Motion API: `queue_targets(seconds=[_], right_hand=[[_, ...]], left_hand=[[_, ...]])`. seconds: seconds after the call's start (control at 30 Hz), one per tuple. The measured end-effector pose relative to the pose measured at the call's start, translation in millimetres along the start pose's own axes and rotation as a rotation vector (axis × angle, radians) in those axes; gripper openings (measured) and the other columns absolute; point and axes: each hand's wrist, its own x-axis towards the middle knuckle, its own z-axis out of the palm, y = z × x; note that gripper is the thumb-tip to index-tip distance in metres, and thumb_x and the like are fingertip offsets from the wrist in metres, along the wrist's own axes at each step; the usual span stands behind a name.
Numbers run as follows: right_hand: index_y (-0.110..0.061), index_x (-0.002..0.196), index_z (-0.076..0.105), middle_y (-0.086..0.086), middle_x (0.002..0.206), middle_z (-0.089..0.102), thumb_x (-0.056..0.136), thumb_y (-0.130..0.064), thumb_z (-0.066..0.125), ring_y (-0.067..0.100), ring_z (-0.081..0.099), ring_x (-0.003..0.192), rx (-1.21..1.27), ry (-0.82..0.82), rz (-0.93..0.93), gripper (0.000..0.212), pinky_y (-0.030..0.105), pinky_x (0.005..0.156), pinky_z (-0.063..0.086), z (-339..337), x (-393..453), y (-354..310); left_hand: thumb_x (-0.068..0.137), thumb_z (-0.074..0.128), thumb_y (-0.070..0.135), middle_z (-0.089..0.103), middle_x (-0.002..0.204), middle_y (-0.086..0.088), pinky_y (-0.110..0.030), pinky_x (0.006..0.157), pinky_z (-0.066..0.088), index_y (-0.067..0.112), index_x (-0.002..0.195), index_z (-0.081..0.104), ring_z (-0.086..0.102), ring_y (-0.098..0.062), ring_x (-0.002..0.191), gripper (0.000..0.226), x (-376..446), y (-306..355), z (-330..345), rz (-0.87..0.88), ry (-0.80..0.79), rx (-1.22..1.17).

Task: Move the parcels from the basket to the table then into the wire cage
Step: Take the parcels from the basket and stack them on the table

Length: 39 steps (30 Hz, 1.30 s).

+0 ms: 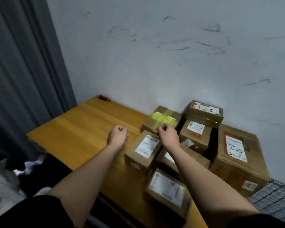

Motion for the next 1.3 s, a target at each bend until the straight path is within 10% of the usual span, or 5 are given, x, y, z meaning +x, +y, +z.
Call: queue_targets(seconds=[0.53,0.77,1.0,1.13,1.3], right_hand=[[-0.013,0.106,0.058,0.007,0.1,0.065,0.098,-0.031,0.046,0.026,0.064,0.087,-0.254,-0.864,0.051,0.023,0.039,0.073,0.053,347,-224,-8],[-0.012,0.109,0.052,0.008,0.106,0.058,0.094,-0.03,0.051,0.021,0.055,0.091,-0.351,-1.181,0.158,0.024,0.032,0.078,0.047,473,-274,101],[-0.009,0.14,0.037,0.01,0.134,0.05,0.097,-0.03,0.048,0.023,0.05,0.117,-0.449,-1.328,0.215,0.05,0.028,0.091,0.042,588,-302,225],[-0.01,0.144,0.037,0.008,0.137,0.049,0.096,-0.033,0.048,0.024,0.051,0.117,-0.438,-1.358,0.233,0.054,0.031,0.092,0.044,653,-315,288],[-0.012,0.145,0.038,0.007,0.141,0.047,0.096,-0.043,0.048,0.023,0.05,0.12,-0.321,-1.378,0.276,0.058,0.035,0.102,0.044,707,-332,335]], left_hand=[[0.087,0.052,0.022,0.05,0.072,-0.013,-0.029,0.059,0.032,0.01,0.076,0.053,0.045,-0.021,0.063,0.015,-95,-309,-288,-0.622,0.237,-0.097],[0.068,0.054,0.045,0.059,0.12,-0.024,-0.036,0.09,0.047,-0.004,0.125,0.055,0.057,-0.036,0.108,0.075,-131,-515,-264,-0.941,0.273,-0.186],[0.095,0.051,0.007,0.055,0.09,-0.005,-0.027,0.078,0.038,0.018,0.073,0.047,0.051,-0.021,0.091,0.025,-136,-629,-220,-1.013,0.389,-0.226],[0.093,0.056,0.011,0.057,0.116,-0.012,-0.025,0.081,0.038,0.01,0.103,0.06,0.051,-0.02,0.094,0.01,-122,-705,-198,-1.052,0.474,-0.195],[0.09,0.061,0.031,0.039,0.144,-0.02,-0.039,0.107,0.035,0.0,0.145,0.029,0.043,-0.034,0.128,0.07,-109,-762,-179,-1.217,0.581,-0.08]])
